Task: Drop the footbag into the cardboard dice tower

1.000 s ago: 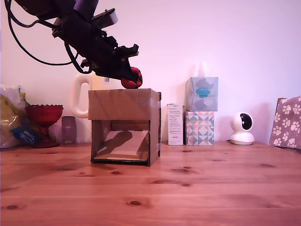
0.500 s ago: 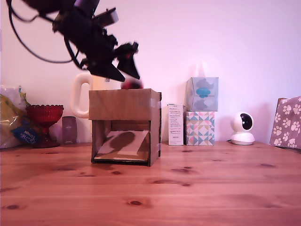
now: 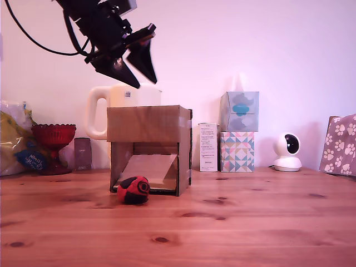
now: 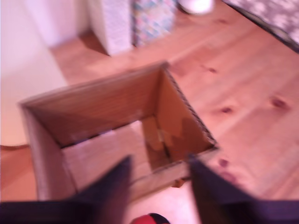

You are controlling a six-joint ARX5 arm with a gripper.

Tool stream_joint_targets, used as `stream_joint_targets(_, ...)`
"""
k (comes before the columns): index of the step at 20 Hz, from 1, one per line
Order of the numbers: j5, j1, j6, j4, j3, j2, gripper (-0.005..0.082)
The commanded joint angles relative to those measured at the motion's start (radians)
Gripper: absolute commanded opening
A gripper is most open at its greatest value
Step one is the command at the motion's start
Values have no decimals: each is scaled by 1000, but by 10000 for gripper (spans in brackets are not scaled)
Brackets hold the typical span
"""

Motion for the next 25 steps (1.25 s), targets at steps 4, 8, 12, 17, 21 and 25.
stream_joint_targets(4, 8, 0, 6, 206, -246, -170, -24)
stream_joint_targets(8, -14, 1, -40, 583, -608, -357, -24)
stream_joint_targets(12, -18, 2, -90, 761, -830, -475, -24)
stream_joint_targets(17, -38, 2, -124, 882, -1041, -603, -24)
stream_joint_targets(21, -53, 2, -145, 886, -1171, -718, -24)
stream_joint_targets(25, -68, 2, -155, 837, -1221, -783, -24)
